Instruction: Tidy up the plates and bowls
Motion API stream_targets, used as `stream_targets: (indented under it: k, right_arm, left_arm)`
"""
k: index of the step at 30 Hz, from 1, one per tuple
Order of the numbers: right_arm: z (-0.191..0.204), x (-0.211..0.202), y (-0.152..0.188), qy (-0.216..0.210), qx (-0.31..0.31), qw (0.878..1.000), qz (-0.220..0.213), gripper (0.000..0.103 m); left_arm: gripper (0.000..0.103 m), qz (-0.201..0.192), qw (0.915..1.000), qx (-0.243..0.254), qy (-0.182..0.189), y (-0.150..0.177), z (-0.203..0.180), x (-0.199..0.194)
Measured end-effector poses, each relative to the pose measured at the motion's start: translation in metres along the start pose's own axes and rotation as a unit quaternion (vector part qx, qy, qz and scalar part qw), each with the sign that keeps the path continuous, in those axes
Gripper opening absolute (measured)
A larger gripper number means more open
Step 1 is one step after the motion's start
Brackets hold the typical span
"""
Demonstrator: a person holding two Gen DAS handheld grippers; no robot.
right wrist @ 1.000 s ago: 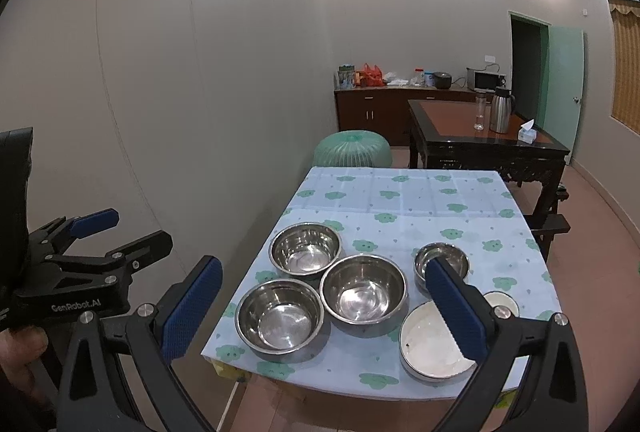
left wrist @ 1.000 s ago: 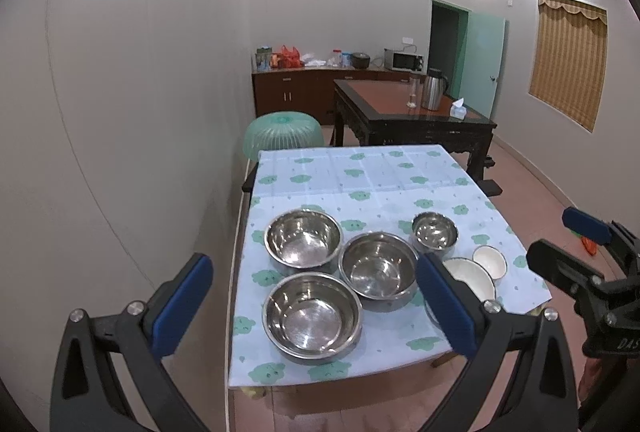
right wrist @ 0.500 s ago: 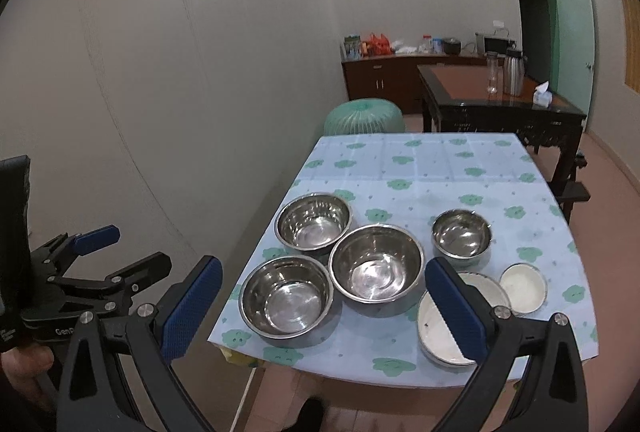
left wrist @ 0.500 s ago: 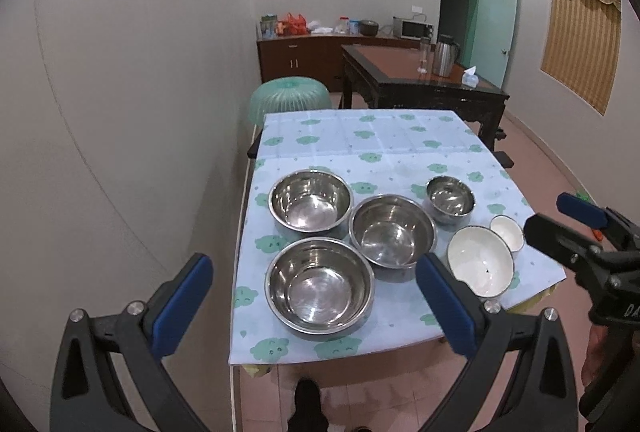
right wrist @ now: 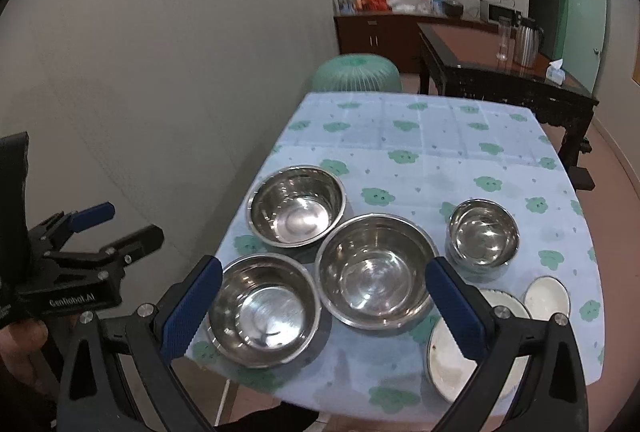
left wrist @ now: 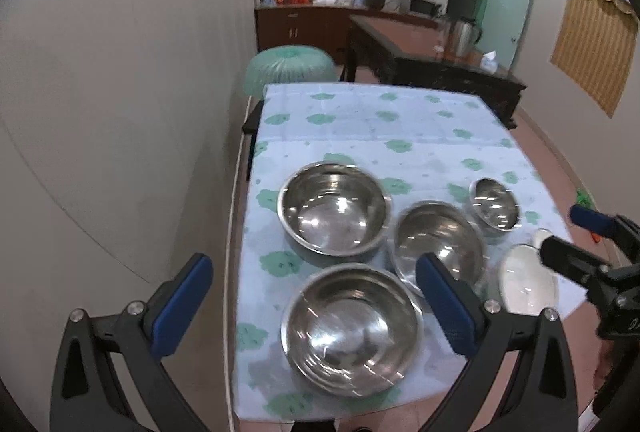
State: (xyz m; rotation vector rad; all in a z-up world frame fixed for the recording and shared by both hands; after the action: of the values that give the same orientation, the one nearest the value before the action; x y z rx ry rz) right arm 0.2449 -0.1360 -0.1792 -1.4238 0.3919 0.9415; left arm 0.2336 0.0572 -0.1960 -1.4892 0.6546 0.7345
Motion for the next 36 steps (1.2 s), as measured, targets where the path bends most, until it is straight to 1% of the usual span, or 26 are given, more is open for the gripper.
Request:
stream_targets:
  k: [4, 9, 14, 18, 20, 21, 22, 25, 29, 30, 31, 32, 36]
  right_arm:
    - [-0.007, 0.043, -0.015, 0.014, 0.005, 1.000, 0.023, 0.102]
    - [-0.012, 0.097, -0.026, 0.021, 0.008, 0.998, 0.051, 0.102]
    - [-0.019, 0.148, -0.032, 0.029, 0.014, 0.996, 0.085, 0.102]
    - [-0.024, 0.182, -0.037, 0.037, 0.011, 0.994, 0.104, 0.102]
    - [-0.027, 0.200, -0.040, 0.038, 0.011, 0.993, 0.113, 0.102]
    - [-0.029, 0.206, -0.042, 0.038, 0.010, 0.992, 0.117, 0.101]
    - [-0.030, 0.216, -0.043, 0.039, 0.009, 0.992, 0.123, 0.099]
    - [-0.032, 0.237, -0.046, 0.046, 0.003, 0.989, 0.137, 0.090]
    - [-0.033, 0.263, -0.047, 0.044, 0.001, 0.987, 0.157, 0.087]
    - [-0.032, 0.268, -0.047, 0.041, 0.001, 0.986, 0.161, 0.083]
    - [-0.032, 0.273, -0.047, 0.038, 0.001, 0.985, 0.167, 0.075]
    - [-0.031, 0.278, -0.045, 0.037, 0.000, 0.984, 0.172, 0.072]
    - [-0.029, 0.292, -0.043, 0.035, -0.001, 0.982, 0.186, 0.070]
  left_arm:
    - [0.103, 0.032, 0.9995, -0.006, -0.002, -0.009, 0.019, 0.054]
    - [0.103, 0.065, 0.9979, -0.008, 0.001, -0.010, 0.032, 0.104]
    - [0.101, 0.098, 0.9950, -0.016, 0.001, -0.012, 0.044, 0.149]
    - [0.100, 0.120, 0.9924, -0.025, 0.013, -0.013, 0.047, 0.175]
    - [0.099, 0.127, 0.9915, -0.023, 0.011, -0.015, 0.049, 0.186]
    - [0.095, 0.131, 0.9911, -0.021, 0.009, -0.016, 0.050, 0.192]
    - [0.091, 0.135, 0.9906, -0.021, 0.009, -0.016, 0.051, 0.196]
    - [0.084, 0.154, 0.9877, -0.025, 0.013, -0.015, 0.056, 0.212]
    - [0.081, 0.168, 0.9852, -0.029, 0.018, -0.014, 0.058, 0.226]
    - [0.078, 0.169, 0.9850, -0.027, 0.018, -0.015, 0.058, 0.228]
    - [0.076, 0.171, 0.9847, -0.026, 0.017, -0.015, 0.058, 0.230]
    - [0.074, 0.175, 0.9842, -0.025, 0.016, -0.014, 0.059, 0.232]
    - [0.059, 0.191, 0.9811, -0.026, 0.018, -0.009, 0.061, 0.241]
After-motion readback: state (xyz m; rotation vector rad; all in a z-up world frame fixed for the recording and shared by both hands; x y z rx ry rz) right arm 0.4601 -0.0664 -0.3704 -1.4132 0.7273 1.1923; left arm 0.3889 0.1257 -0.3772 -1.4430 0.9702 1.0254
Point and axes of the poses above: each gripper's, at about its wrist camera, not at the fingertips, and x roughly the way its jaws point, z to its left, y to its underside, the point moved 7 cm from there along x, roughly the way its jaws point, and after that the axes turned 2 degrees about x, right-handed, at the moved point
